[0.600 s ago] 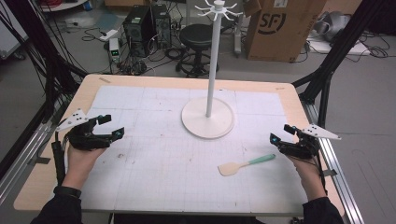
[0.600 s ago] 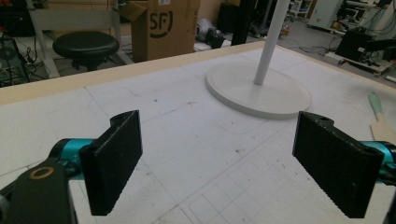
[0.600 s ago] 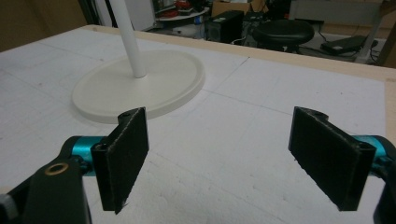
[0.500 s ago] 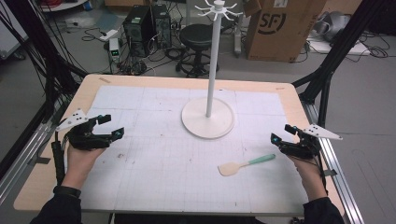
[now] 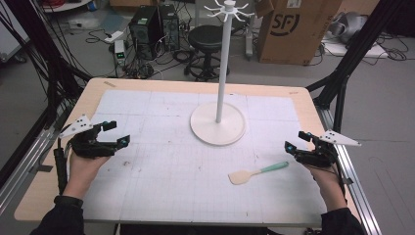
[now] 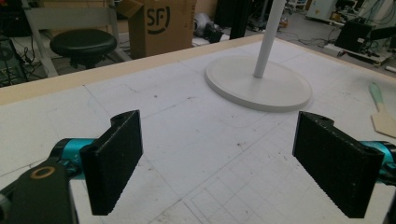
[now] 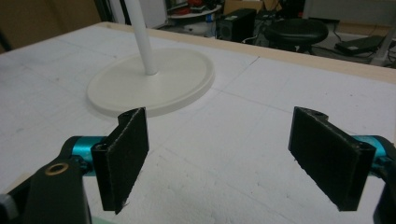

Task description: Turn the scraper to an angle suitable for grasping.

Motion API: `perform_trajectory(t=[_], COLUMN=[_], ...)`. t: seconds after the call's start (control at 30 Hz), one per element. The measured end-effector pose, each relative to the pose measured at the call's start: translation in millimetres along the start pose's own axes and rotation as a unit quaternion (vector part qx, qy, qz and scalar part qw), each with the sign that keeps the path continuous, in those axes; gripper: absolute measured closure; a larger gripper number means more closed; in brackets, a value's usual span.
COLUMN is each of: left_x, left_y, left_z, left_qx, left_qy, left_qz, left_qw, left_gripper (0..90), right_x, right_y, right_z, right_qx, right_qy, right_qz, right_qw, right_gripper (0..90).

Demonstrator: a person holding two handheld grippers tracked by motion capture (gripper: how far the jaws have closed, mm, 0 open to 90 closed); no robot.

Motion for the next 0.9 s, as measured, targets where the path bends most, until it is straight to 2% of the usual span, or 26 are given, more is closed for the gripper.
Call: perform_trajectory(t=[0.07, 0.43, 0.53, 0.6, 0.73, 0.9], left_x=[-1.8, -4.1, -5.6, -6.3, -9.0, -11.0], left_y=[-0.3, -2.4, -2.5, -2.5, -3.3, -4.3], left_z=[-0.8, -2.3, -1.3, -1.2, 0.1, 0.3], left_qx=[0.000, -0.008, -0.008, -0.006, -0.006, -0.006], left_qy=[-0.002, -0.002, -0.002, -0.002, -0.002, -0.003], left_qz=[0.000, 0.010, 0.010, 0.010, 0.011, 0.014], left_qw=[1.0000, 0.9999, 0.9999, 0.9999, 0.9999, 0.9999], left_gripper=[16.7, 17.2, 17.5, 17.5, 17.8, 18.2], right_x=[-2.4, -3.8, -0.9, 0.2, 1.7, 7.4], right_y=[-2.6, -7.0, -14.0, -18.4, -25.2, -32.3], right_z=[1.6, 3.9, 3.7, 3.3, 1.3, -3.8], right_qx=[0.006, 0.012, 0.020, 0.029, 0.031, 0.028], right_qy=[0.008, 0.018, 0.030, 0.026, 0.023, 0.029], right_qz=[0.011, 0.023, 0.039, 0.046, 0.058, 0.063], right_qw=[0.9999, 0.9995, 0.9986, 0.9982, 0.9976, 0.9972], right_gripper=[19.1, 21.7, 31.8, 33.4, 35.4, 43.4])
Point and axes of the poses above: each handheld gripper's, and its own axes: x roughly backward along the jaws, y roughly out of its top, z roughly to its left, the point moved 8 cm from there along -x, roughly forward along the jaws, and after that the axes turned 6 degrees about z, right-handed, at the moved point
